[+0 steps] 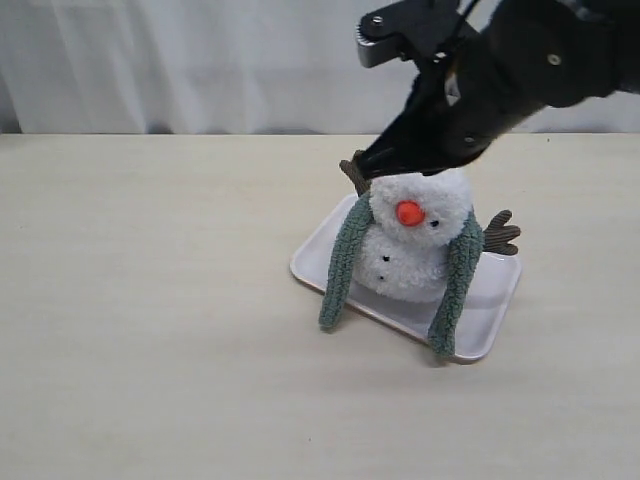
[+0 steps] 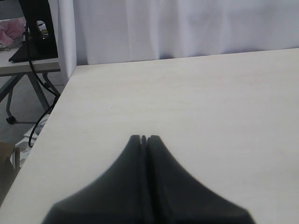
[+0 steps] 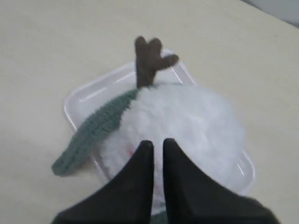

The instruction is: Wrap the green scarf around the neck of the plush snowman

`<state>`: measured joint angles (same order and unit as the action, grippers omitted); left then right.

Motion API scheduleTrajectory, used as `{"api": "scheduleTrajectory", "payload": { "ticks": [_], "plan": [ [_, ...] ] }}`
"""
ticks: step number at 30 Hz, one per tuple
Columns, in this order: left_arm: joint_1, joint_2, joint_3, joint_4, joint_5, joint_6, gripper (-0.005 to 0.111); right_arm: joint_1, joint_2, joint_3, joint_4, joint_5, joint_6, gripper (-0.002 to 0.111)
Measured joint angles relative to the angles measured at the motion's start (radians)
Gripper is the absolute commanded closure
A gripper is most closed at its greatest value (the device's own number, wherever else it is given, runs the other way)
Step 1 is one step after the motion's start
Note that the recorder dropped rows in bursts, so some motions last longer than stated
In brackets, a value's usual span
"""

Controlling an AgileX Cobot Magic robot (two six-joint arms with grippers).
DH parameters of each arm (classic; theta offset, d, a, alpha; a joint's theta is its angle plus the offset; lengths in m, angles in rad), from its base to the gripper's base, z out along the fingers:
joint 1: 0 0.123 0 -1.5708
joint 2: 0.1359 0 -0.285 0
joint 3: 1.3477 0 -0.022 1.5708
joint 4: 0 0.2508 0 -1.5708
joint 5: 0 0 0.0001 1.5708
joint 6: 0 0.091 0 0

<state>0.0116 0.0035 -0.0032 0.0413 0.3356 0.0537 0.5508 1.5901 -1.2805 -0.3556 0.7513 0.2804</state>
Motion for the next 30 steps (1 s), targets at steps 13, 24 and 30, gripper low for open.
{"api": "scheduleTrajectory", "payload": {
  "ticks": [13,24,30],
  "plan": [
    [0.000,0.000,0.000,0.000,0.000,0.000,0.107,-0.173,-0.072,0.453,0.122,-0.281,0.022,0.052],
    [0.000,0.000,0.000,0.000,0.000,0.000,0.107,-0.173,-0.018,0.596,0.169,-0.575,0.024,0.052],
    [0.000,0.000,0.000,0.000,0.000,0.000,0.107,-0.173,0.079,0.596,0.179,-0.653,0.026,0.060]
  ]
}}
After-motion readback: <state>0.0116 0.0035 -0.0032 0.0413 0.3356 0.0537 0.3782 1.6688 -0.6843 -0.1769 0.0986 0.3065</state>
